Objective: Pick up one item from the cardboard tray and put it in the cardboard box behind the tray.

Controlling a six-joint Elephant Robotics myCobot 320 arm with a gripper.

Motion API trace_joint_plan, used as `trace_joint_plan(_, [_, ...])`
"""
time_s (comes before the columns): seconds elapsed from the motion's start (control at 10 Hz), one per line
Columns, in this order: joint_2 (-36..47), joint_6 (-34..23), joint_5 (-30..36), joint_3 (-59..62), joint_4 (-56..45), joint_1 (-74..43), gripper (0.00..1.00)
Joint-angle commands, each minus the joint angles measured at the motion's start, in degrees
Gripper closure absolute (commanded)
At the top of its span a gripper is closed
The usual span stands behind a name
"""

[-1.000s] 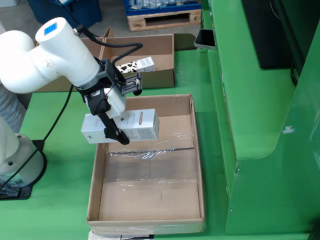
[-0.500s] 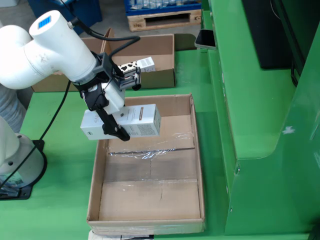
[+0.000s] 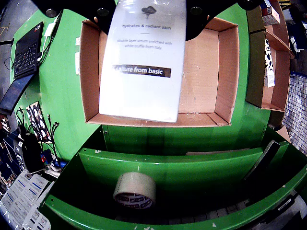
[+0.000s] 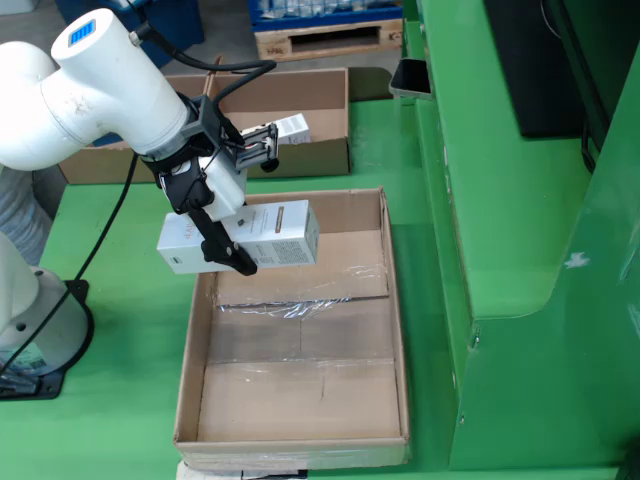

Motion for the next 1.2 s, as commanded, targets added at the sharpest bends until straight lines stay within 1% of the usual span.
trace_joint_plan(0.0, [-8.5,0.7,-1.8,28.3,-13.6,0.9,1.0])
trace_joint_plan(0.4, [-6.0,0.8,-2.3,28.3,-13.4,1.6,1.0])
trace_joint_plan(0.5, [-5.7,0.9,-3.0,28.3,-11.7,2.2,1.0])
trace_joint_plan(1.1, [-5.9,1.0,-3.0,28.3,-10.6,2.2,1.0])
